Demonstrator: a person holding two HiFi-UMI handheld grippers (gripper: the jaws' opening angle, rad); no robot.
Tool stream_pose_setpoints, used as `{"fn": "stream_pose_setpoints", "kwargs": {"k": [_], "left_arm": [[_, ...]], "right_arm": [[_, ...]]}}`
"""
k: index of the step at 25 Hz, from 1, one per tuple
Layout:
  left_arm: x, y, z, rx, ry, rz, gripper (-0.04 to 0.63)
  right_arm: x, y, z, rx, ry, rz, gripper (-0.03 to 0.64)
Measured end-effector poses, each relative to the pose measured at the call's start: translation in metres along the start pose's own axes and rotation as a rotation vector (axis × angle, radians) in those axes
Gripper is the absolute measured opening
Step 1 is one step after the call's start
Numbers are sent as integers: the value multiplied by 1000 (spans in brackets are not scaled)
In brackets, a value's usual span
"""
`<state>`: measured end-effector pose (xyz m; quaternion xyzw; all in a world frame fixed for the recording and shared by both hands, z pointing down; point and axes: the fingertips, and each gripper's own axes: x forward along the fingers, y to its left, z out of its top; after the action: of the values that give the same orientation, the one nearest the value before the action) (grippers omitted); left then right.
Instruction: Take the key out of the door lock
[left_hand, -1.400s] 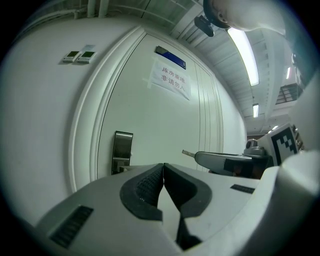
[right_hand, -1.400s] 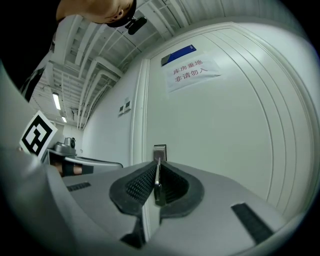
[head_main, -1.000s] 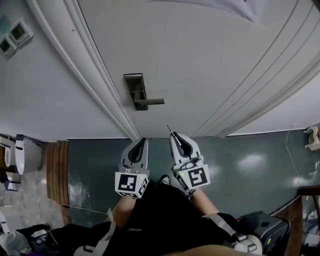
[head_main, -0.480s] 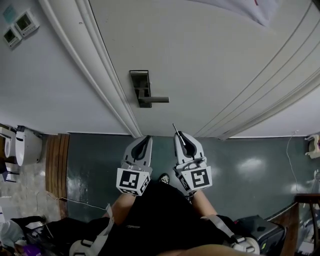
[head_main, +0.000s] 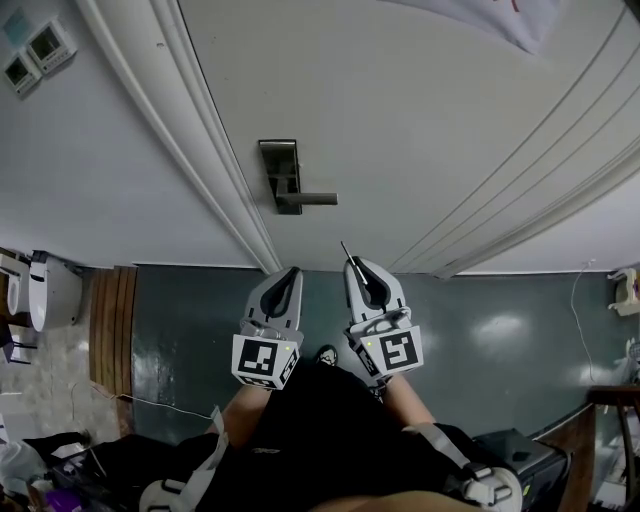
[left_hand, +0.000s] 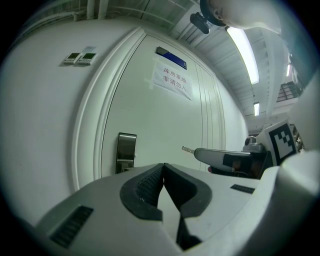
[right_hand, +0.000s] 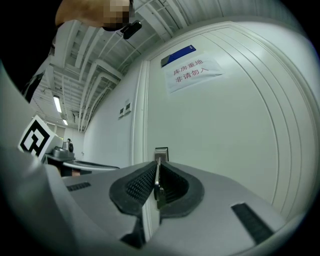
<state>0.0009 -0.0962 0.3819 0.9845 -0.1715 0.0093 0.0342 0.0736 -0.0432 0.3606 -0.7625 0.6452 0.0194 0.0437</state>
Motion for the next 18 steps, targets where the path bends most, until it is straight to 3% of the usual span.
{"fn": "stream_pose_setpoints", "kwargs": {"k": [18], "left_arm": [[1, 6, 0, -43, -1, 12, 23]], "right_arm": [[0, 1, 1, -20, 24, 1, 31]]}}
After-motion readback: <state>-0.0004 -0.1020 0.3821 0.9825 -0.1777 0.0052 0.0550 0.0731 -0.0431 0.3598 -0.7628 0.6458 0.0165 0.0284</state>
